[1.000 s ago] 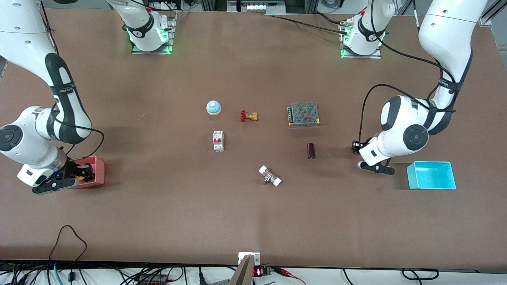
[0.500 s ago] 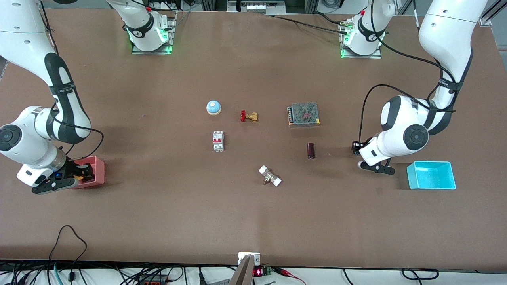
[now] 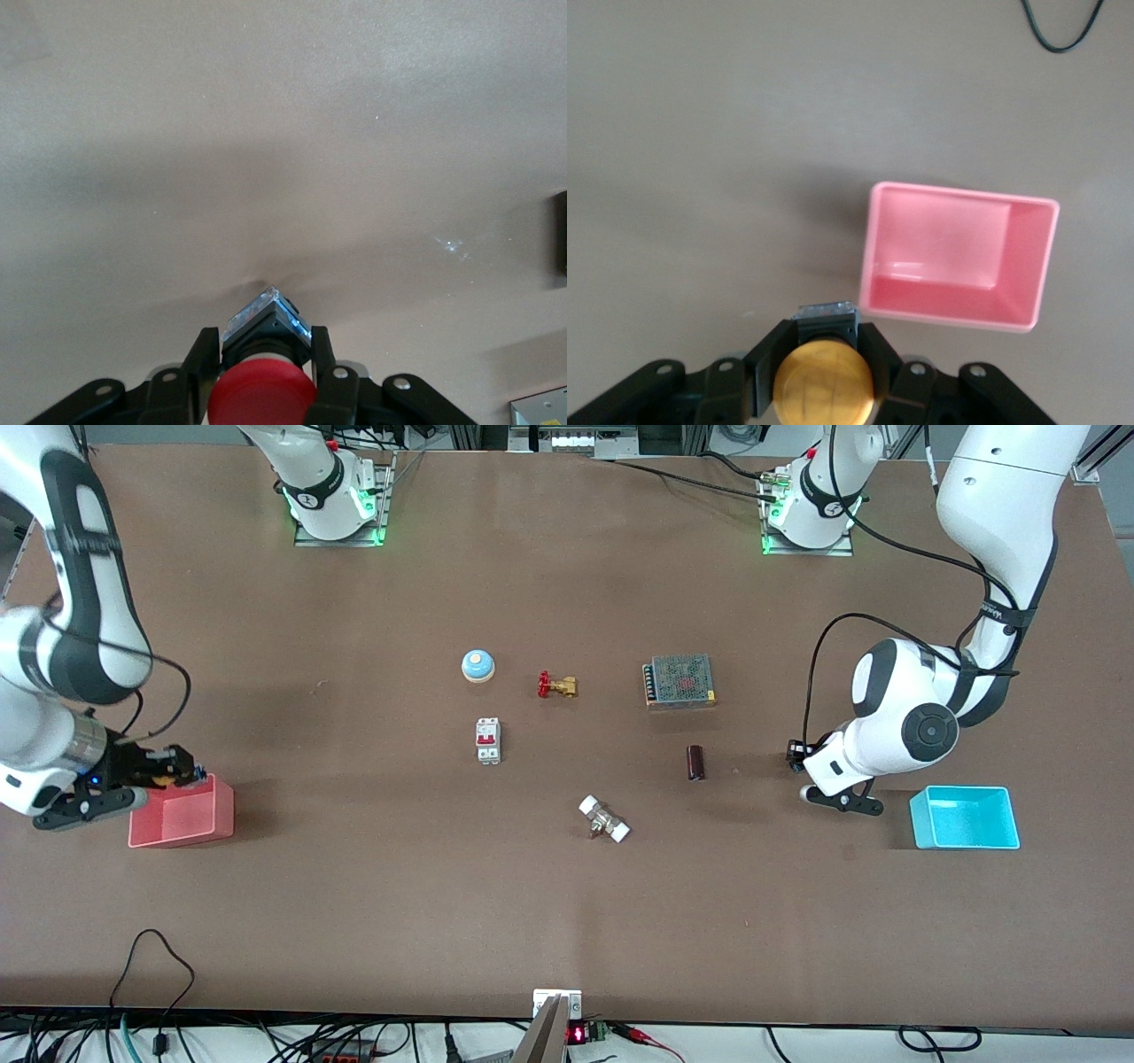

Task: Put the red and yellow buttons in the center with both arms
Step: 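Carry the yellow button toward the breaker with the right gripper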

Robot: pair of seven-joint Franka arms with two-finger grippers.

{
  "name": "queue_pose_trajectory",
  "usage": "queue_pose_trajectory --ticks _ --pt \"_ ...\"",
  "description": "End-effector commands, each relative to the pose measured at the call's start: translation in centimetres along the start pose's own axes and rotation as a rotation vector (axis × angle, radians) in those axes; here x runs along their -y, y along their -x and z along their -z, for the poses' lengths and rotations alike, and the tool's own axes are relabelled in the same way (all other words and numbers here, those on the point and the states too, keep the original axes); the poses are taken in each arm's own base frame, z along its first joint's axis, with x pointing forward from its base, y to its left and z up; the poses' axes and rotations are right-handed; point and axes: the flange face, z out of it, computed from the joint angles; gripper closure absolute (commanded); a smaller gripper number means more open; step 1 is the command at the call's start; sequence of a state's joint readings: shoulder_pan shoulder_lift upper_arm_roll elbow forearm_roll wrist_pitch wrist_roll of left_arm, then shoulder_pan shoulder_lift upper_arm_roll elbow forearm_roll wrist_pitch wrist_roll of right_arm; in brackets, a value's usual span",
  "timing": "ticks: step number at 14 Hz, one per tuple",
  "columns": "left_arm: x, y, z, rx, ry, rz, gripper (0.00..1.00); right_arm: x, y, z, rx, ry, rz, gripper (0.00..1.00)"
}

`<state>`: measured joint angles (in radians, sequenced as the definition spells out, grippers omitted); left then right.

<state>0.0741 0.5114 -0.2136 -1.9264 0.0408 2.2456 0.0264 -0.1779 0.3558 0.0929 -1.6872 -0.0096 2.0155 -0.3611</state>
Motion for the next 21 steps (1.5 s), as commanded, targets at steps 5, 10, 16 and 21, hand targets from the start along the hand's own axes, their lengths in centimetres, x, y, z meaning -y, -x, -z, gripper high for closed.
queue_pose_trajectory --ticks 5,10,16,21 --pt "0.0 1.2 -0.6 -0.014 0.005 -0.006 0.85 17.2 -2.0 -2.8 -0.004 0.016 -0.174 0.64" --pt "0.0 1.2 -0.7 -0.014 0.007 -0.002 0.72 25.0 -1.4 -9.4 -0.037 0.069 -0.18 0.64" --pt "0.1 0.7 1.1 0.004 0.005 -0.003 0.0 28.2 -0.7 -15.5 -0.047 0.052 -0.166 0.64" --pt "0.6 -0.7 6.7 0.075 0.004 0.004 0.0 29.1 -0.5 -17.5 -0.049 0.101 -0.183 0.64"
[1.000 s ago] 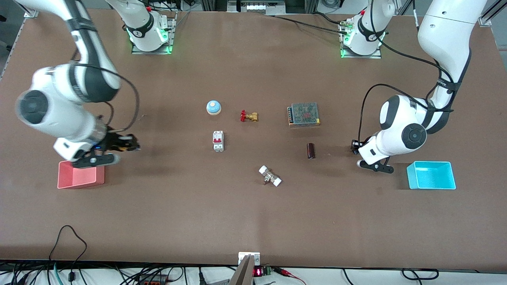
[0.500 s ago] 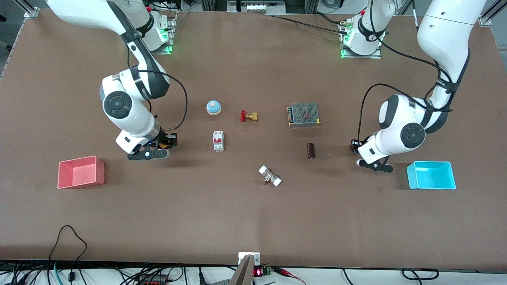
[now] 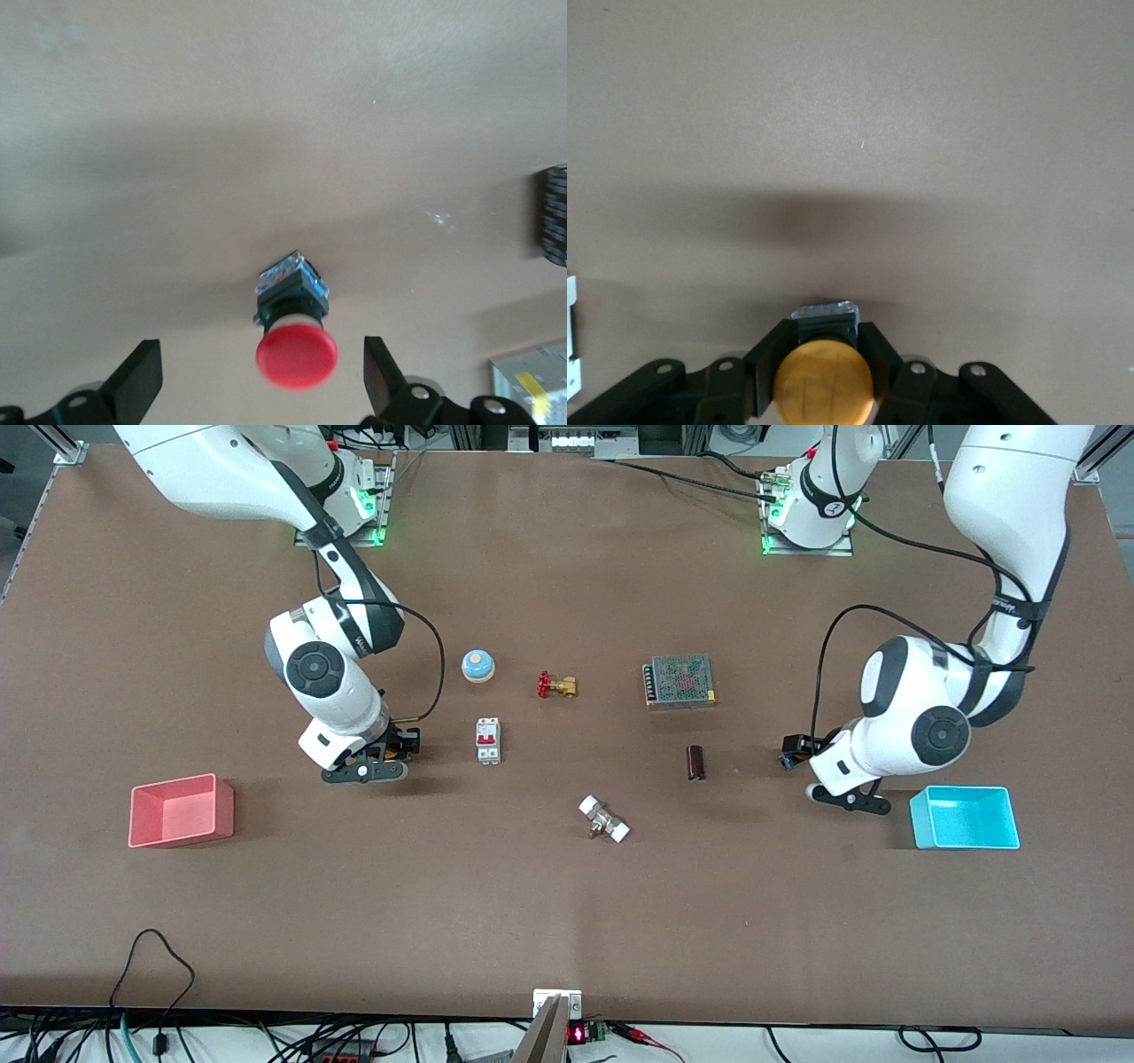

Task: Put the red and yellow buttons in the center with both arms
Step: 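Lower the yellow button with the right gripper while the left gripper lowers the red button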

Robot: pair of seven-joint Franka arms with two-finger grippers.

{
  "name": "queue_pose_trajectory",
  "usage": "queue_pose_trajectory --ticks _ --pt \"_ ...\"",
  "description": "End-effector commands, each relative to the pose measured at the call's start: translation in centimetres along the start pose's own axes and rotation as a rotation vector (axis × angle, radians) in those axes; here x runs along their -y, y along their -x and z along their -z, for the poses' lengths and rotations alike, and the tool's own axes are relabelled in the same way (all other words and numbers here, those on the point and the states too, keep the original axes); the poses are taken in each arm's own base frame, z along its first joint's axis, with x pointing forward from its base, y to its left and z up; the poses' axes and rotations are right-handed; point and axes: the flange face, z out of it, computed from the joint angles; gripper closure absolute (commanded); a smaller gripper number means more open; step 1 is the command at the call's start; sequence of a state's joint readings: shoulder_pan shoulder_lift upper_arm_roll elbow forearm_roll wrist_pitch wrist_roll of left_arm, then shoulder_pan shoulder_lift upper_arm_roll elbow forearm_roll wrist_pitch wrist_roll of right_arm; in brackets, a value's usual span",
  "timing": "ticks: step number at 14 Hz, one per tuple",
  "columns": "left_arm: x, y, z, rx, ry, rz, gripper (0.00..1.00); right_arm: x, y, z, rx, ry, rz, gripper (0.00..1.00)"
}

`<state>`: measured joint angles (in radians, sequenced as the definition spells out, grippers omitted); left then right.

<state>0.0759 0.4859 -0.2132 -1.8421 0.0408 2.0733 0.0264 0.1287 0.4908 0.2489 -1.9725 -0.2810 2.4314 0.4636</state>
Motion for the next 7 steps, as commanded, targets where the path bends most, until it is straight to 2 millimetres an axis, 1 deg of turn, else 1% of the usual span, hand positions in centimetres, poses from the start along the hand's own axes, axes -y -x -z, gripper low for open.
queue_pose_trajectory --ticks 1,2,3,5,6,7 --pt "0.7 -0.5 4.6 0.001 0.008 0.005 0.0 0.3 0.1 0.1 -0.02 0.005 -0.009 0.64" --pt "1.1 -0.8 6.0 -0.003 0.003 0.01 0.0 0.3 0.1 0.0 -0.019 0.004 -0.012 0.63" --pt "1.7 -1.0 7.5 -0.015 -0.003 0.017 0.0 0.3 0.1 0.0 -0.018 0.004 -0.012 0.59" --pt "3.2 -1.5 11.2 -0.057 -0.026 0.027 0.0 0.3 0.1 -0.2 -0.014 0.004 -0.013 0.51" --pt "3.8 -1.7 13.1 -0.073 -0.057 -0.002 0.0 0.3 0.0 -0.2 -0.017 0.003 -0.013 0.45" --pt "4.5 -1.8 14.8 -0.086 -0.096 -0.046 0.0 0.3 0.0 -0.1 -0.019 0.002 -0.012 0.35"
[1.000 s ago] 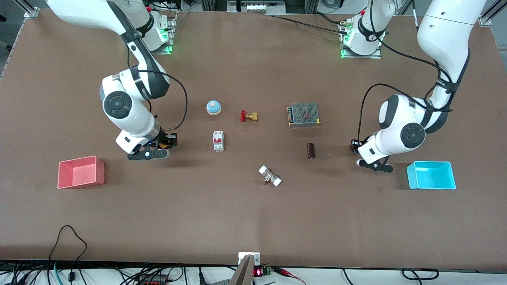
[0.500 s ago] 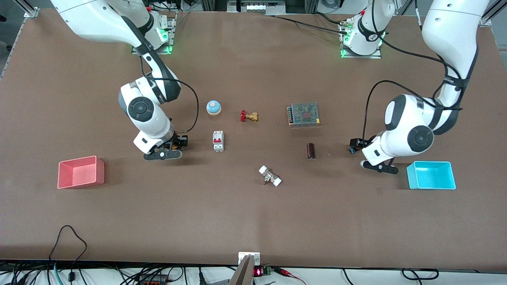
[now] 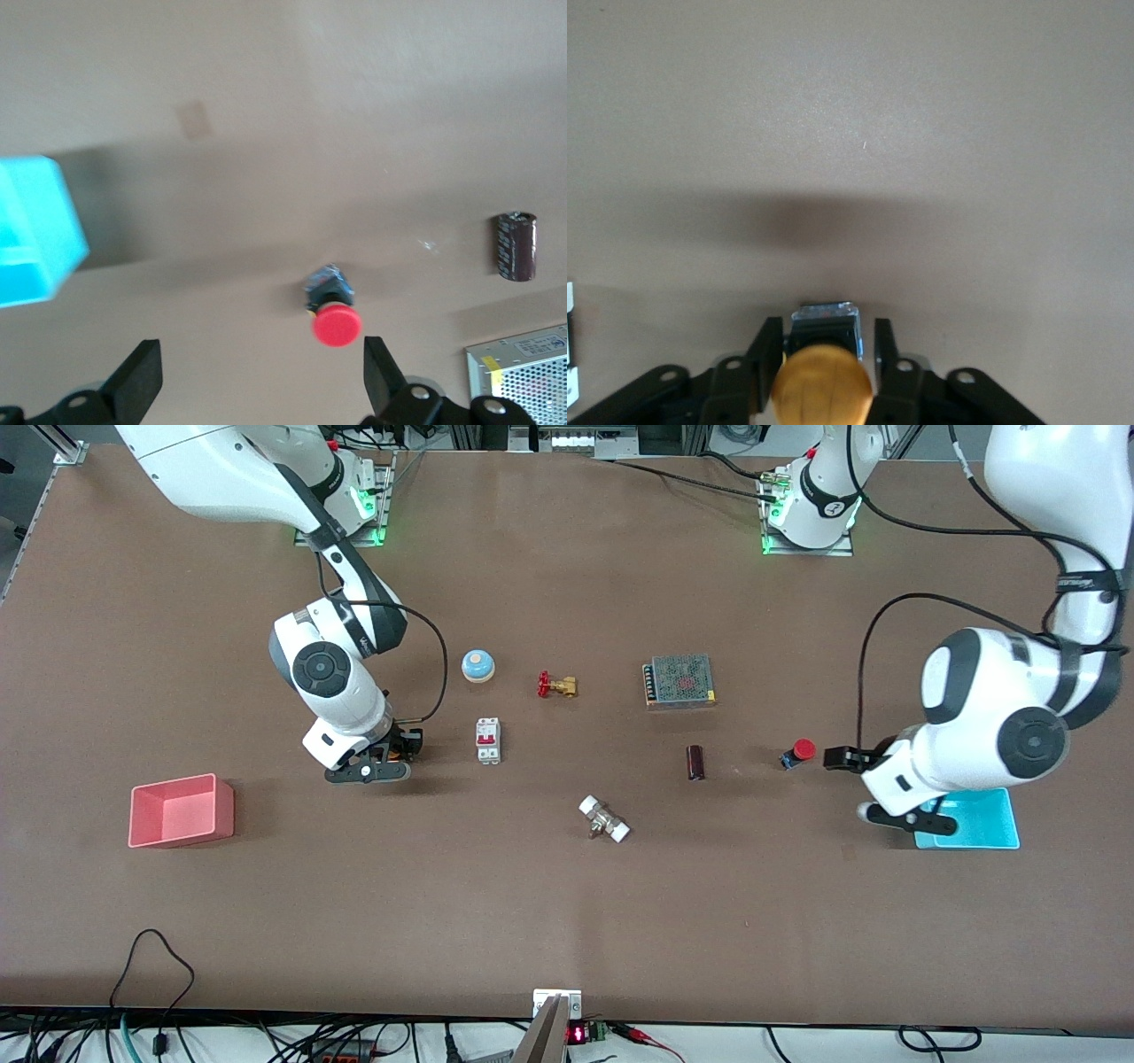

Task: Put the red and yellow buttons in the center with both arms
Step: 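Lower the yellow button with the right gripper while the left gripper lowers the red button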

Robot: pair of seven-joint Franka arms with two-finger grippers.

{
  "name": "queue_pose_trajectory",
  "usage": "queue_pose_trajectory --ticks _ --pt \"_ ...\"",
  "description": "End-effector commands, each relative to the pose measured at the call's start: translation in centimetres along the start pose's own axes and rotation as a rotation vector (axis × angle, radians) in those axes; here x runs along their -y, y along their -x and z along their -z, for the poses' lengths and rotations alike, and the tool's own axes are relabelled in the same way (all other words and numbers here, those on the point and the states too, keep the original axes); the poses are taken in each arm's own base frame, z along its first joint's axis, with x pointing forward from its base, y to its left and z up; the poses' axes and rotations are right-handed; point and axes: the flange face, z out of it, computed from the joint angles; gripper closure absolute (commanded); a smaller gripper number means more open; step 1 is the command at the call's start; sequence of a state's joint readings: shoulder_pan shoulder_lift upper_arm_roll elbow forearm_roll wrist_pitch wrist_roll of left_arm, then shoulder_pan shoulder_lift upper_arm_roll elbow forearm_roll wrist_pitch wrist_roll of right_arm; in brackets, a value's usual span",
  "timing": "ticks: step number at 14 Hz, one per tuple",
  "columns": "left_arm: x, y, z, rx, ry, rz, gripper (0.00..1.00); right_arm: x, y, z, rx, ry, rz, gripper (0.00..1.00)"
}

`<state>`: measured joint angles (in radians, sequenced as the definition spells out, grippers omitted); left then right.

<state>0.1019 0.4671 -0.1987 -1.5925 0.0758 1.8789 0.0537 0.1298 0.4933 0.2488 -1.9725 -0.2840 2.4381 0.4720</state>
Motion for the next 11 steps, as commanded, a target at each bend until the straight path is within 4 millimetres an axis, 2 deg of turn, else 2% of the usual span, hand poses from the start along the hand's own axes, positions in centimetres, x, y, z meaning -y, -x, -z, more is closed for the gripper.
queue_pose_trajectory --ticks 1,2,4,7,9,10,11 --pt "2.1 -0.7 5.2 -0.041 -0.088 -0.106 0.0 0.1 -0.2 0.2 -0.017 0.004 -0.009 0.2" --pt "3.3 -0.5 6.3 -0.034 -0.095 -0.122 0.0 -0.2 -0.6 1.0 -0.031 0.001 -0.014 0.0" --pt "4.2 0.1 8.3 -0.032 -0.081 -0.107 0.0 -1.8 -2.0 4.6 -0.075 0.002 -0.031 0.0" --pt "4.2 2.1 12.2 -0.046 -0.065 -0.079 0.0 -5.3 -3.5 12.1 -0.073 -0.082 -0.075 0.0" --pt "3.6 4.4 15.3 -0.038 -0.074 -0.075 0.0 -8.4 -4.0 17.5 -0.027 -0.181 -0.022 0.0" --pt "3.4 5.7 17.0 -0.036 -0.08 -0.071 0.0 -11.4 -3.8 20.3 -0.003 -0.175 -0.028 0.0" --pt "3.2 6.9 18.4 -0.036 -0.072 -0.064 0.0 -13.6 -3.4 23.3 0.021 -0.159 -0.046 0.0"
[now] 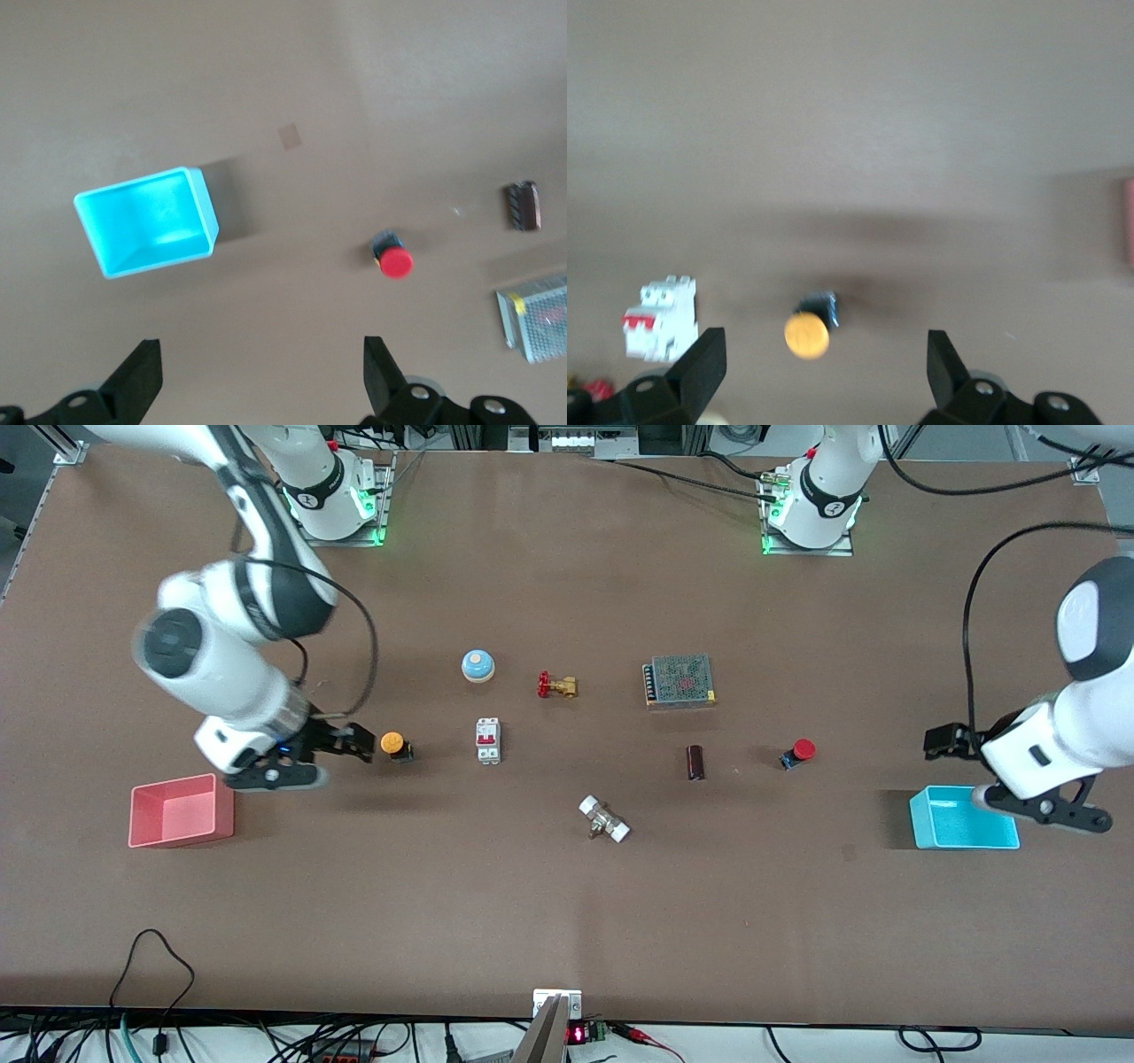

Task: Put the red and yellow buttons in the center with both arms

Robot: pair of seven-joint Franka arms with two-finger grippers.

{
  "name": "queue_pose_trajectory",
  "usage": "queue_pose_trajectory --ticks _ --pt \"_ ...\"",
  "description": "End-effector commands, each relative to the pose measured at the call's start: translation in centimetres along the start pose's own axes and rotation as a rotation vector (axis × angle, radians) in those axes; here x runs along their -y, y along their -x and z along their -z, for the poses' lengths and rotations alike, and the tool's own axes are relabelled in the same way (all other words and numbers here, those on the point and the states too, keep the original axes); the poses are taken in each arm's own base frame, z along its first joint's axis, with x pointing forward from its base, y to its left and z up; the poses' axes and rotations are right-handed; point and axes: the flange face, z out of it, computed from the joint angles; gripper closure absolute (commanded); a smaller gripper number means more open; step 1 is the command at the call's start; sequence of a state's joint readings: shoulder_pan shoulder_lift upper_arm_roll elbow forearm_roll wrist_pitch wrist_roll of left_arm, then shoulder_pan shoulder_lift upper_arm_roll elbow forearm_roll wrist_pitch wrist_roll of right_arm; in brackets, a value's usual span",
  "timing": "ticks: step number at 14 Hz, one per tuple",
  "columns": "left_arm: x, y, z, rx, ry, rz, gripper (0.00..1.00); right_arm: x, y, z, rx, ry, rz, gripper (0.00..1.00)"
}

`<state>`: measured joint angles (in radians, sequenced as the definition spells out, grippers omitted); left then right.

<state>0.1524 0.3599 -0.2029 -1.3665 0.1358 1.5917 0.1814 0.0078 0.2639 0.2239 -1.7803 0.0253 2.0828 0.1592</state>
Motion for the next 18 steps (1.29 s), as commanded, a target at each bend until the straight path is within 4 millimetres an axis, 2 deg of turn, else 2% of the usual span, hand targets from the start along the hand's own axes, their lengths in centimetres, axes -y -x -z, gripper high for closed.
queue_pose_trajectory --ticks 1,2,3,4,6,8,10,13,18 --pt "-0.5 3.4 3.9 0.007 0.027 0.003 0.0 -4.2 1.0 8.1 0.045 0.0 -0.024 0.0" --pt "0.7 4.1 4.0 -0.007 0.065 0.027 0.0 -5.6 1.5 11.2 0.047 0.011 -0.047 0.0" --pt "1.6 5.5 5.3 -0.03 0.08 0.066 0.0 -7.5 1.7 13.5 0.046 0.021 -0.073 0.0" --pt "1.3 6.5 5.1 -0.027 0.084 0.089 0.0 -10.1 1.7 15.8 0.046 0.03 -0.116 0.0" --pt "2.1 8.5 5.2 -0.102 0.074 0.141 0.0 -12.9 2.0 18.7 0.047 0.048 -0.163 0.0" --pt "0.7 10.5 5.9 -0.206 0.057 0.116 0.0 -12.8 2.7 18.4 0.11 0.052 -0.162 0.0" --pt "-1.0 11.1 5.4 -0.153 0.064 0.097 0.0 -12.5 3.6 18.8 0.152 0.054 -0.159 0.0" --pt "-0.9 11.1 5.4 -0.15 0.052 0.099 0.0 -12.1 3.7 19.2 0.141 0.053 -0.152 0.0" --pt "-0.1 11.3 5.5 -0.152 0.052 0.11 0.0 -11.9 6.2 19.1 0.1 0.064 -0.15 0.0"
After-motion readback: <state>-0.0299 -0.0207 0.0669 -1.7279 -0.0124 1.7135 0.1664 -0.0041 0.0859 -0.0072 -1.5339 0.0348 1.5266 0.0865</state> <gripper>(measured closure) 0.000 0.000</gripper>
